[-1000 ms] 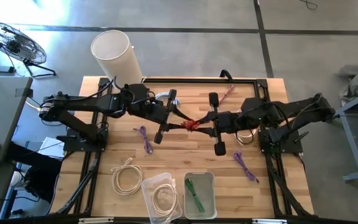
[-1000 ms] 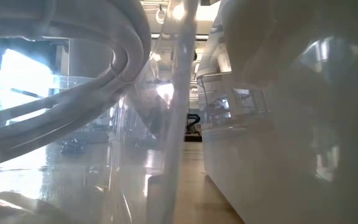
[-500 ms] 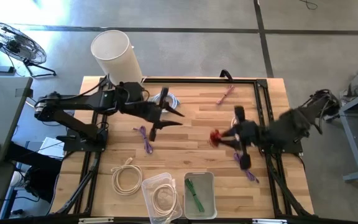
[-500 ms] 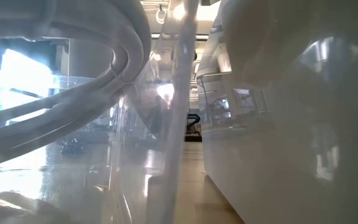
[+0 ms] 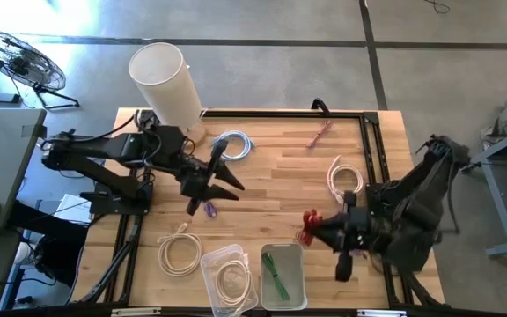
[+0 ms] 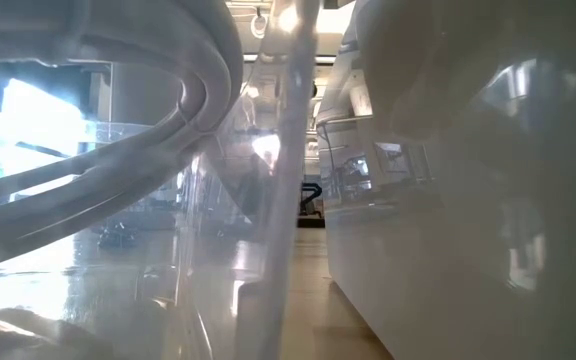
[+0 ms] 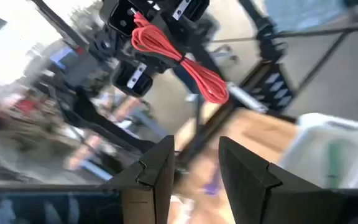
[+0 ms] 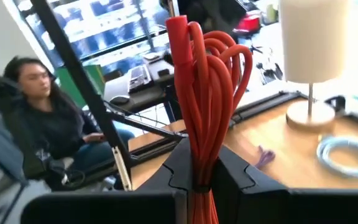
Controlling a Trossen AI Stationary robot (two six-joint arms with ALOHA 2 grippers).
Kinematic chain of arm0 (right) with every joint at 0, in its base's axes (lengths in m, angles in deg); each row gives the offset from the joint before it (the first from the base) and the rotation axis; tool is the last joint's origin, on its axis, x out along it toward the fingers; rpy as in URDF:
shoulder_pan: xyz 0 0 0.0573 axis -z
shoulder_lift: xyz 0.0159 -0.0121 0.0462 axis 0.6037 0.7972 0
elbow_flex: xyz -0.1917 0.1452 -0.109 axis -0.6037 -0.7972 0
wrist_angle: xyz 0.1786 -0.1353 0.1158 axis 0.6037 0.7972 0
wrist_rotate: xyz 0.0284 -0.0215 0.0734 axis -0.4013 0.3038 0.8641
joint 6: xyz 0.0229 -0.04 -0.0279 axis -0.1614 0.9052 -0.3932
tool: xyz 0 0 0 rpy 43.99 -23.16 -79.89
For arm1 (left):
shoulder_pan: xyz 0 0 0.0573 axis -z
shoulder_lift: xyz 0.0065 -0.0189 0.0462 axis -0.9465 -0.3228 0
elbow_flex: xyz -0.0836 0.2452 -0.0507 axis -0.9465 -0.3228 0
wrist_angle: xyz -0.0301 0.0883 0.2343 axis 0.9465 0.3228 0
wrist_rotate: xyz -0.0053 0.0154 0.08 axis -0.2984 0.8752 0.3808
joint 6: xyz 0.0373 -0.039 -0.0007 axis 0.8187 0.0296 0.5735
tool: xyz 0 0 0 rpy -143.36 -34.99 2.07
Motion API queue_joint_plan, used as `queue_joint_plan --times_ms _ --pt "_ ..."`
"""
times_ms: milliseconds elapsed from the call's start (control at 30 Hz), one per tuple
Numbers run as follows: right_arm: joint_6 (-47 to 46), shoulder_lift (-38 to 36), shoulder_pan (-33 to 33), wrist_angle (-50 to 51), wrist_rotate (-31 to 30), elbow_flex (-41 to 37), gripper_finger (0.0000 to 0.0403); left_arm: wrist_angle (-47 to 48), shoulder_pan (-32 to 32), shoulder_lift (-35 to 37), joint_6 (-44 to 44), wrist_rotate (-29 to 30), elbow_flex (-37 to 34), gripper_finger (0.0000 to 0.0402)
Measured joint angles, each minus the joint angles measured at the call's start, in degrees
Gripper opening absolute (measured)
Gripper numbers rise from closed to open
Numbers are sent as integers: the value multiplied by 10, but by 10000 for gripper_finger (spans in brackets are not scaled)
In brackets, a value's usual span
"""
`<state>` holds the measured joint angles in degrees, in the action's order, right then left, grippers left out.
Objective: Pick & Place USB Port
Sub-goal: Put the red USB cable into the white bin
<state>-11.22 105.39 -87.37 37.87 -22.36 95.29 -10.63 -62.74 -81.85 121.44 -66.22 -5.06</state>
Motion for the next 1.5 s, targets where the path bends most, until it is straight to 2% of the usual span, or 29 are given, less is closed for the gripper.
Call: queue_joint_plan --times_ms 100,233,400,633,867,1167,1400,1500 --pt "-78 40 -3 2 -15 0 24 32 7 10 -60 -64 0 122" --pt "-182 99 10 -11 -10 0 24 79 24 17 -90 -153 0 122" --pt "-296 161 22 -24 24 0 24 128 57 17 -92 -195 0 122" --pt "-414 206 34 15 92 0 24 156 93 16 -92 -171 0 122" --pt "-541 229 60 78 215 0 24 208 97 16 -110 -144 0 122" --pt "-706 248 83 177 421 0 24 289 96 16 -124 -110 0 122" --pt "-720 249 89 178 457 0 24 325 96 16 -108 -72 0 122" --pt "-721 249 99 171 474 0 42 334 96 16 -103 -60 0 122"
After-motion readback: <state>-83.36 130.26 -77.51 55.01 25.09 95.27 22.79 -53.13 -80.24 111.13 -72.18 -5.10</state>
